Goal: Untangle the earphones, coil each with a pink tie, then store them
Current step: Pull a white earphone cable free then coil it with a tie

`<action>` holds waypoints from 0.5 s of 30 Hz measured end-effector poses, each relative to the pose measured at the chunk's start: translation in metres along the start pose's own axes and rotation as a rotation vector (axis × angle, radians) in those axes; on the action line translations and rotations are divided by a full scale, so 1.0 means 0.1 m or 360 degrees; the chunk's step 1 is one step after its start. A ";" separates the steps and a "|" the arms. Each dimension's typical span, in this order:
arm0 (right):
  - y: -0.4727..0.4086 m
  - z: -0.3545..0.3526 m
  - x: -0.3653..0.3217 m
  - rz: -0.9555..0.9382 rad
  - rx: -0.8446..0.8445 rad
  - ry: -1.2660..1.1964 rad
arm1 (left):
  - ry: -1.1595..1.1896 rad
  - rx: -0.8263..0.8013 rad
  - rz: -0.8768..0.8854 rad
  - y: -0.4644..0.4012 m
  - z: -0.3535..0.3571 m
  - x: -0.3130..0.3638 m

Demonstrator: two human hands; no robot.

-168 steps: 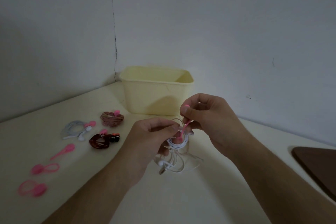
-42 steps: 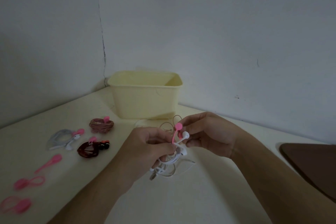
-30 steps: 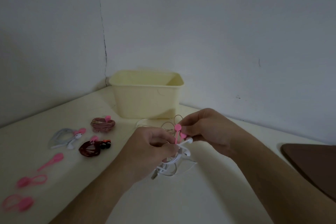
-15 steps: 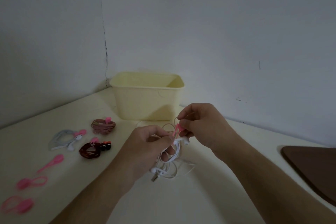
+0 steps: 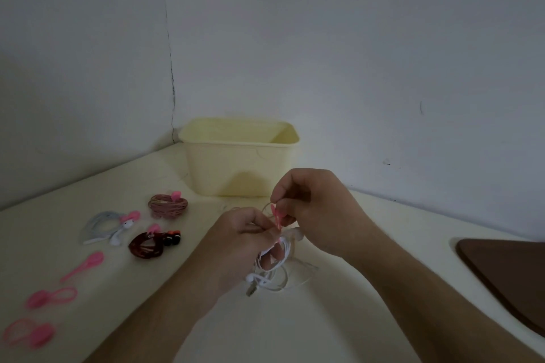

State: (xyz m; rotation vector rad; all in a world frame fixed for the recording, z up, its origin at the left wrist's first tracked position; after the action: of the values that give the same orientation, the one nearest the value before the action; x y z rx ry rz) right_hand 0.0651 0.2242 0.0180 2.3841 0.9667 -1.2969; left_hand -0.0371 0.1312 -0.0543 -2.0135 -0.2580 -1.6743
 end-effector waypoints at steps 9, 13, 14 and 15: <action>0.23 0.12 -0.33 -0.0376 0.0043 0.0286 | 0.0457 0.0342 -0.0060 -0.01 -0.18 -0.11; 0.34 0.20 -0.46 -0.0844 0.0198 0.0604 | 0.0695 0.0361 -0.0084 -0.01 -0.15 -0.08; 0.35 0.23 -0.47 -0.0930 0.0220 0.0673 | 0.0723 0.0360 -0.0099 -0.01 -0.15 -0.09; 0.36 0.24 -0.46 -0.0985 0.0239 0.0731 | 0.0730 0.0362 -0.0119 -0.01 -0.15 -0.10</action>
State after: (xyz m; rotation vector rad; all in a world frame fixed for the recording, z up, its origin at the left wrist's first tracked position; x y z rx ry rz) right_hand 0.0561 0.1651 0.0390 2.6695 1.9181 -1.0165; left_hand -0.0529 0.1257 -0.0617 -1.4262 -0.3433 -1.9963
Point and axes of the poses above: each hand's wrist, its own y-axis away from the middle knuckle, its own z-axis out of the palm, x = y × z, the point moved 8 cm from there along -y, towards the middle knuckle, and after that the axes turned 15 degrees about z, right-handed, at the moved point
